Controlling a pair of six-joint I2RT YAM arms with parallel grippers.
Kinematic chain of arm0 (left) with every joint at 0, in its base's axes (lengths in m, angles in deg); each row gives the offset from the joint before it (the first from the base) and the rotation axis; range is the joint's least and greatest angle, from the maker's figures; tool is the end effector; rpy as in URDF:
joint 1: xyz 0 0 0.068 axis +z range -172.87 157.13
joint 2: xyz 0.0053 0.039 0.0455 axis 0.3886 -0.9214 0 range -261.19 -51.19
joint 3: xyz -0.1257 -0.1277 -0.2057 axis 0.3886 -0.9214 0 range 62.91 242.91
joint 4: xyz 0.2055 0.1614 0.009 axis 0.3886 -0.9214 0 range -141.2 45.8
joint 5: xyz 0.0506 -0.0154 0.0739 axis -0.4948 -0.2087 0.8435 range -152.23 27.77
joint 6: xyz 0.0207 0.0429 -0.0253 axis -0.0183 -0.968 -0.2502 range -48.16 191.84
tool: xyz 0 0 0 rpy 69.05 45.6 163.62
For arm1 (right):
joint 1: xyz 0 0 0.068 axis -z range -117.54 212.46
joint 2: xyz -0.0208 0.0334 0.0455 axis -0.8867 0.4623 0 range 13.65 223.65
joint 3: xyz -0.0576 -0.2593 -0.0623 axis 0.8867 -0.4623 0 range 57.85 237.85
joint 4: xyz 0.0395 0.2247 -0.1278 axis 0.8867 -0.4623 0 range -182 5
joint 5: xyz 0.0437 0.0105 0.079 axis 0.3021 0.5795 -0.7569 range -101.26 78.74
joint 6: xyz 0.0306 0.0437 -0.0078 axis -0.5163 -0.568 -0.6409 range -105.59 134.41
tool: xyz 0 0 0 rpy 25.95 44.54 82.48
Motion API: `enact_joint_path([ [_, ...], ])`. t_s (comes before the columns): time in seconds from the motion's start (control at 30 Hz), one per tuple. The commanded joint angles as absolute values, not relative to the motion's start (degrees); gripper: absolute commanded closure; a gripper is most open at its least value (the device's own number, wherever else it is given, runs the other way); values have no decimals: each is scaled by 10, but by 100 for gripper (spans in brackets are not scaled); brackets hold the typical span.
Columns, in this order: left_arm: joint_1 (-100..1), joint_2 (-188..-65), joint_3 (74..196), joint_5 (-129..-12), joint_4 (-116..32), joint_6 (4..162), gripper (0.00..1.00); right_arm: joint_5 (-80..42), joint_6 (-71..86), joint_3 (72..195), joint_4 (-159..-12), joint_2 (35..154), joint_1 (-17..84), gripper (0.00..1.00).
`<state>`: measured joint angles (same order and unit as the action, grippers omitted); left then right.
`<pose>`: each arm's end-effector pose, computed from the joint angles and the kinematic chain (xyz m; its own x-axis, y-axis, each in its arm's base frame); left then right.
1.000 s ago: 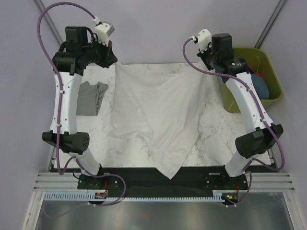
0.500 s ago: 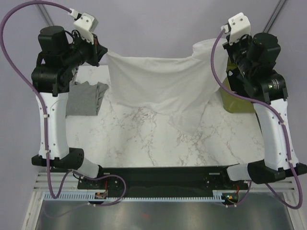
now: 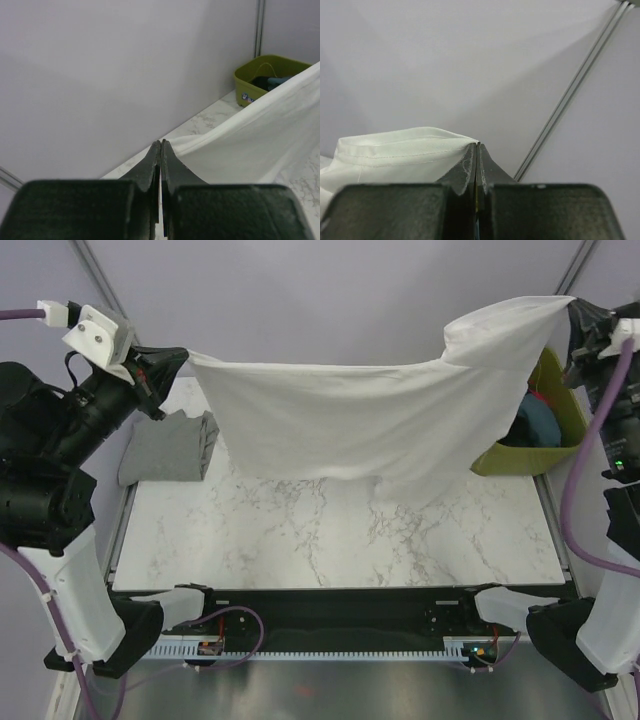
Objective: Fold and stack the t-shirts
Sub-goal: Flatten the tshirt out
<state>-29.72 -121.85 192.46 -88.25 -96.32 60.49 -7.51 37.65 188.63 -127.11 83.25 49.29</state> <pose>0.1104 -0.0289 0.6158 0.2209 0.1516 -0.9634 0.5061 0.8266 0.2461 0.0950 0.0199 0.6404 0.3584 -0.3206 -0.8768 -0.0280 0.9351 -0.3534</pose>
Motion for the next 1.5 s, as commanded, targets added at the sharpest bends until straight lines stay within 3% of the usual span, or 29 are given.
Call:
enact_joint_path([
  [0.0,-297,-1222,1948,-890,-941,607,98,-62,367,1925,-1272,826,493,100],
  [0.23,-297,-1231,1897,-869,-941,596,98,-90,389,1877,-1261,821,494,100],
  [0.47,-297,-1236,1694,-861,-904,553,98,-136,404,1634,-1142,815,494,100],
  [0.63,-296,-1290,1571,-859,-845,527,98,-169,406,1518,-1063,892,494,100],
  [0.8,-286,-1393,1538,-853,-772,512,98,-172,415,1482,-1004,1030,509,100],
  [0.93,-274,-1526,1601,-839,-753,507,98,-157,409,1529,-978,1174,530,100],
  [1.2,-272,-1812,1885,-817,-804,527,98,-100,396,1829,-990,1487,553,100],
  [1.37,-272,-1867,1961,-806,-794,537,98,-72,394,1963,-989,1573,560,100],
  [1.47,-271,-1860,1983,-789,-754,558,98,-53,374,1982,-948,1571,569,100],
])
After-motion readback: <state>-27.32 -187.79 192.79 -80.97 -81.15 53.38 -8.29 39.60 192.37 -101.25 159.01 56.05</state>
